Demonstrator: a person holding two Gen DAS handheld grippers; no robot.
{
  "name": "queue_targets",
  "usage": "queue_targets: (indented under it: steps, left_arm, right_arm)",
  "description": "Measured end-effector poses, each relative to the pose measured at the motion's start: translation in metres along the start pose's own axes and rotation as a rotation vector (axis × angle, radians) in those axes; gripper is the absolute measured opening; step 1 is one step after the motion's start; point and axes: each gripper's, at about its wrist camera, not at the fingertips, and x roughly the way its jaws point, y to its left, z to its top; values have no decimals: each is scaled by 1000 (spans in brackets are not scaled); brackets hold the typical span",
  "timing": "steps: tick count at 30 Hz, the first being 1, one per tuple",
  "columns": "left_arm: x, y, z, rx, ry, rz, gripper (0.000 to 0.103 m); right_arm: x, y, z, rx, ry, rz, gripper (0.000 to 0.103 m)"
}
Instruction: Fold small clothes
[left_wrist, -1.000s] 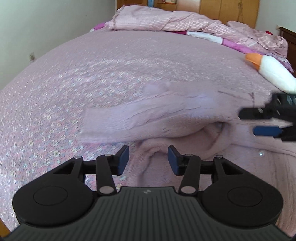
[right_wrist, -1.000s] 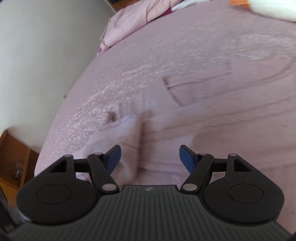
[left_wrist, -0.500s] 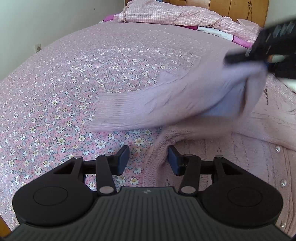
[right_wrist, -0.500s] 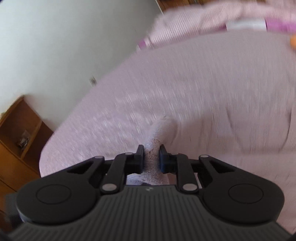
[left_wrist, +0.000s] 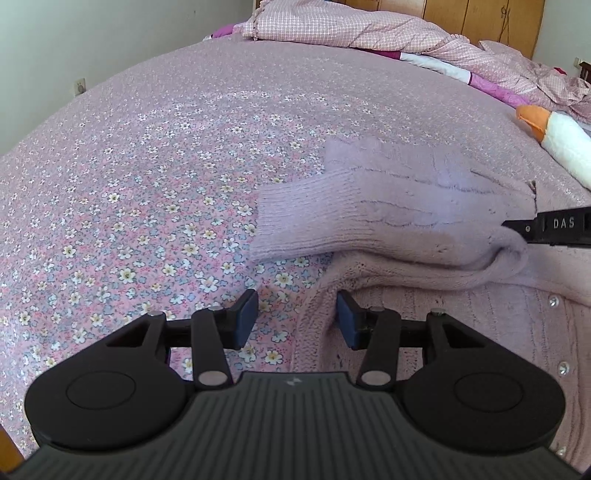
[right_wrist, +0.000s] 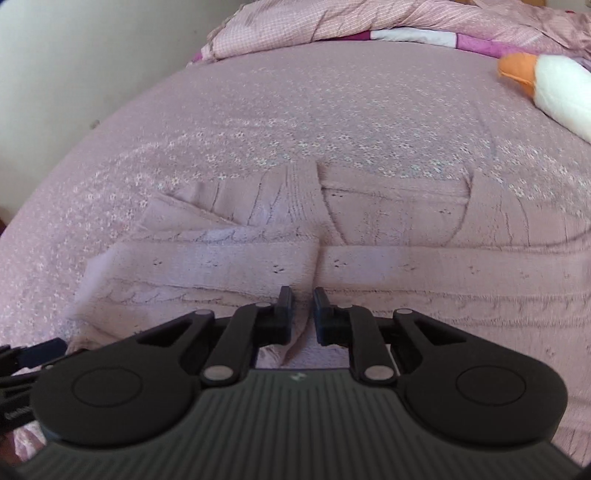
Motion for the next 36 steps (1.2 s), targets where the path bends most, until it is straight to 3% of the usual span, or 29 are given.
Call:
queue_targets:
  steps: [3, 5, 6, 14, 21, 29, 30, 32, 34, 36]
  left_arm:
    - [-10, 6, 6, -6, 0, -1, 54]
    - [-16, 10, 10, -10, -3, 0, 54]
    - [-19, 10, 12, -8, -6, 8, 54]
    - [-35, 36, 17, -27, -1, 73, 54]
    - [-30, 69, 4, -103, 37, 111, 54]
    - [-26, 85, -6, -127, 57, 106, 54]
    - [-26, 84, -6, -128, 57, 105, 54]
    - [-26, 84, -6, -126, 54, 100, 54]
    - [-26, 83, -5, -124, 51, 93, 54]
    - [-25, 81, -3, -120, 46, 88, 54]
  right_arm:
    - [-17, 10, 5, -15, -37, -23, 34]
    - [-26, 19, 7, -45, -76, 20, 53]
    - [-32, 25, 6, -62, -92, 45, 54]
    - [-37, 104, -6, -288, -89, 192, 55]
    - [-6, 166, -27, -520, -55, 180, 55]
    - [18, 186, -36, -632, -21, 110, 55]
    - [21, 186, -35, -626, -25, 108, 54]
    - [21, 186, -33, -605, -39, 94, 30]
    - [20, 181, -28, -571, -50, 84, 18]
    - [13, 170, -19, -493, -63, 128, 15]
